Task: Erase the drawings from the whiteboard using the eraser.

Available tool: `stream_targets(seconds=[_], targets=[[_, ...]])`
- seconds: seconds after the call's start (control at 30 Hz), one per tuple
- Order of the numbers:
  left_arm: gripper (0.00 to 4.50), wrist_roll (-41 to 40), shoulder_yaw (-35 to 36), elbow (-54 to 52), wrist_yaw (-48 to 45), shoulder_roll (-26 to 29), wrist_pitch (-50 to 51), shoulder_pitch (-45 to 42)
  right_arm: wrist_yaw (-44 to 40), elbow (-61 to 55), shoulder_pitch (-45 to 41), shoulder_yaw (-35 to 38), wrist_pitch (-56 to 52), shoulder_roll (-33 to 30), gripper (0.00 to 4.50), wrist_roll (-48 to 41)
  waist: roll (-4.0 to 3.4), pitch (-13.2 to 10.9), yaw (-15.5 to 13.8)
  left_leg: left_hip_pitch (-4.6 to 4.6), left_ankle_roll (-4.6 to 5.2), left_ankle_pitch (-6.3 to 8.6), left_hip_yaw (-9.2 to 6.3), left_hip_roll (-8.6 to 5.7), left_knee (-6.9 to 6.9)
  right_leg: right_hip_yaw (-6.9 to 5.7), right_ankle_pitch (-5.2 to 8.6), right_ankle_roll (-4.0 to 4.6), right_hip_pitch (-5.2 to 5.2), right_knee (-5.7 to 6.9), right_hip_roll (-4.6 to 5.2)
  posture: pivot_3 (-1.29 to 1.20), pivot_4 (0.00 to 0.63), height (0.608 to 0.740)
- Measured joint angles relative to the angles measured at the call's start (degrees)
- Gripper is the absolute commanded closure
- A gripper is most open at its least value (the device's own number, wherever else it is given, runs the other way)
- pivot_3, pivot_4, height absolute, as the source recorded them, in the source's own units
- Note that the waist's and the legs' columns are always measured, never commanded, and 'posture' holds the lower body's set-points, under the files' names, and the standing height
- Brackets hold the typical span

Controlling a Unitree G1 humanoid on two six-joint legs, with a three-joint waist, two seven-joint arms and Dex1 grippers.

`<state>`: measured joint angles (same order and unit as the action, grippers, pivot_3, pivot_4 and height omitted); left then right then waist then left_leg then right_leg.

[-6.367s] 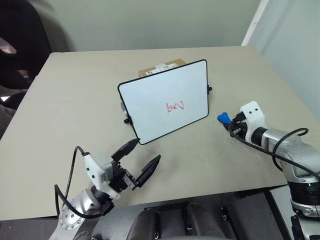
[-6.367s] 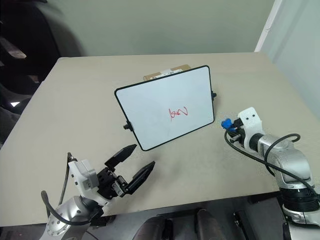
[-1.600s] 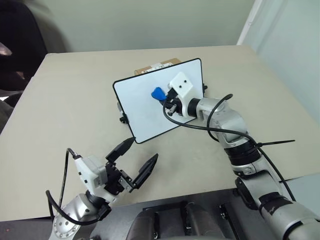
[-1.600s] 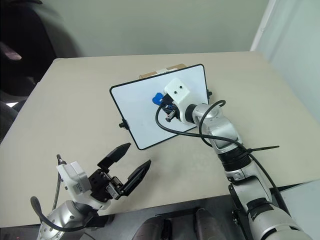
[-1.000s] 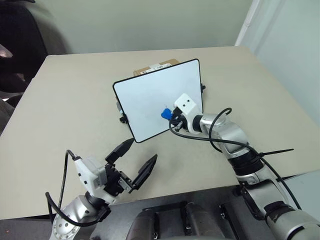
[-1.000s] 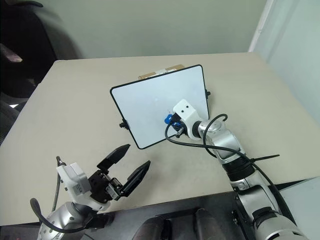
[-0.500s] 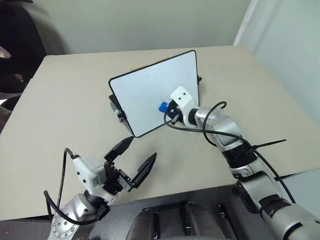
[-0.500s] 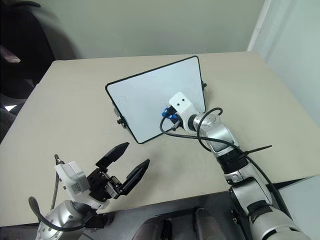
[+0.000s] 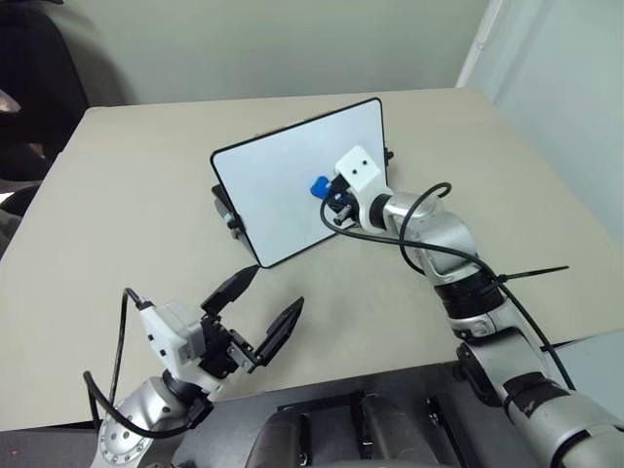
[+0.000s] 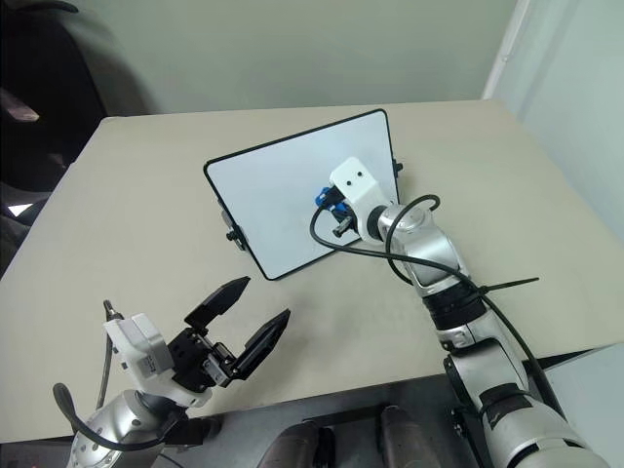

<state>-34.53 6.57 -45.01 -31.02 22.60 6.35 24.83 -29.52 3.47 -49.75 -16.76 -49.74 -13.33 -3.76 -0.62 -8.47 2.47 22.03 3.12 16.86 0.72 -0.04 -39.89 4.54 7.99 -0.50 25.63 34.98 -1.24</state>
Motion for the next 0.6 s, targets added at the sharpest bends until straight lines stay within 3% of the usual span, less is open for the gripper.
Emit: stream_targets(seconds=[0.2,0.33,0.6], targets=[[0.00,0.02,-0.09,0.00,0.07,0.01,0.00,-0.18,-3.73,-3.41,4.69,-6.74,-4.35,-1.14,3.96,-0.07,0.00,0.00,0.08,0.00,-0.07,0.01,0.00,0.04,0.05,0.00,0.04,-0.03,0.00,0.00,-0.03,0.00,0.150,0.740],[0.00,0.02,-0.09,0.00,0.08,0.01,0.00,-0.17,-4.27,-3.39,4.10,-7.08,-5.41,-1.37,3.96,-0.04,0.00,0.00,-0.03,-0.01,-0.05,0.01,0.00,0.03,0.05,0.00,0.04,-0.03,-0.01,-0.04,-0.03,0.00,0.150,0.740],[0.00,-0.05,-0.09,0.00,0.01,0.00,0.00,-0.78,-0.32,1.34,-0.84,0.59,-3.01,-0.26,3.96,-0.04,0.00,0.00,-0.11,-0.01,-0.02,0.02,0.00,0.03,0.04,0.00,0.01,0.00,0.01,-0.01,-0.03,0.00,0.150,0.740]])
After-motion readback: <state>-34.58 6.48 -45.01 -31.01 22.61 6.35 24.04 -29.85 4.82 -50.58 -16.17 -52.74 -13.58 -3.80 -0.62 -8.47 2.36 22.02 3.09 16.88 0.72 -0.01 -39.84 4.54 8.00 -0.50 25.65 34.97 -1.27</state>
